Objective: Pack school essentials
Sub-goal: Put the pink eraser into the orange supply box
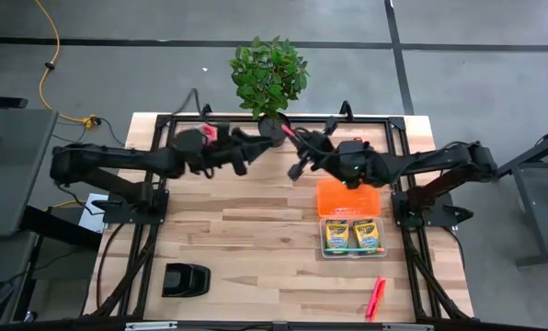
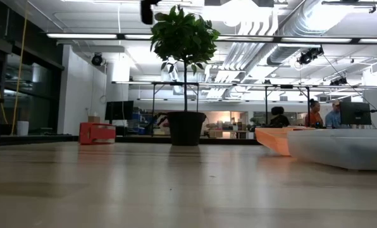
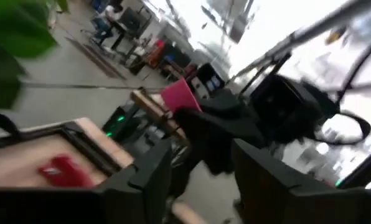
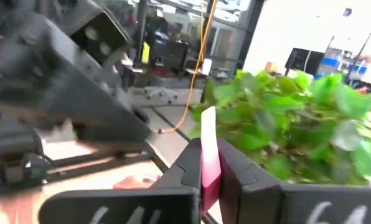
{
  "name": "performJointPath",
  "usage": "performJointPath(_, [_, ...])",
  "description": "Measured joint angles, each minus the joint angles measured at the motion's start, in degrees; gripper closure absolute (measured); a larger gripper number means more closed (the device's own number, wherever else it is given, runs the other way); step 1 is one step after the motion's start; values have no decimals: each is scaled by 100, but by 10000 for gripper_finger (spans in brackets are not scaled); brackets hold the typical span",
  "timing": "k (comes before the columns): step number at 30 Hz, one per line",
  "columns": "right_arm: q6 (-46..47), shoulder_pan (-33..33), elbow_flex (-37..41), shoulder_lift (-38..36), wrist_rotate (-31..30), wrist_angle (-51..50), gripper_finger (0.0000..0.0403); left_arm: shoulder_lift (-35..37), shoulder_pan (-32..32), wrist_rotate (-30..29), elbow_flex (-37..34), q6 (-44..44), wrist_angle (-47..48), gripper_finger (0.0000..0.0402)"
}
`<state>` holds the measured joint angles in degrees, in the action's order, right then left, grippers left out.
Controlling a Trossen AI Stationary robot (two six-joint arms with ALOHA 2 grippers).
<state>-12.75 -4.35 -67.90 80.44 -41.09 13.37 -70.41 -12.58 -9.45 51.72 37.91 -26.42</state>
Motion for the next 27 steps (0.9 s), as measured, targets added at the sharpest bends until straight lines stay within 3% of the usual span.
performJointPath(4, [427,-4,0,-523,142,-1203,400,769,-216,340,0,-719,1094,211])
performJointPath(8, [986,-3,39,-1090,757,-2262,401,1607,-216,904,0,-1538,1962,201])
performJointPath(11, [1312,-3,196,-1493,1328,-2746,402,2136,-28,949,0,-1970,2516,203])
performJointPath(15, [1731,-5,697,-2084,1834,-2659,402,2662,363,543,-10,-2419,2879,210])
performJointPath(18, [1987,-7,1218,-2454,2131,-2029,402,2894,624,298,-86,-2630,2804,213])
performJointPath(21, [2093,-7,1625,-2717,2214,-1450,402,2982,756,179,-187,-2761,2625,213])
performJointPath(27, [2184,-16,1743,-2847,2276,-1450,402,2949,783,120,-232,-2717,2532,213])
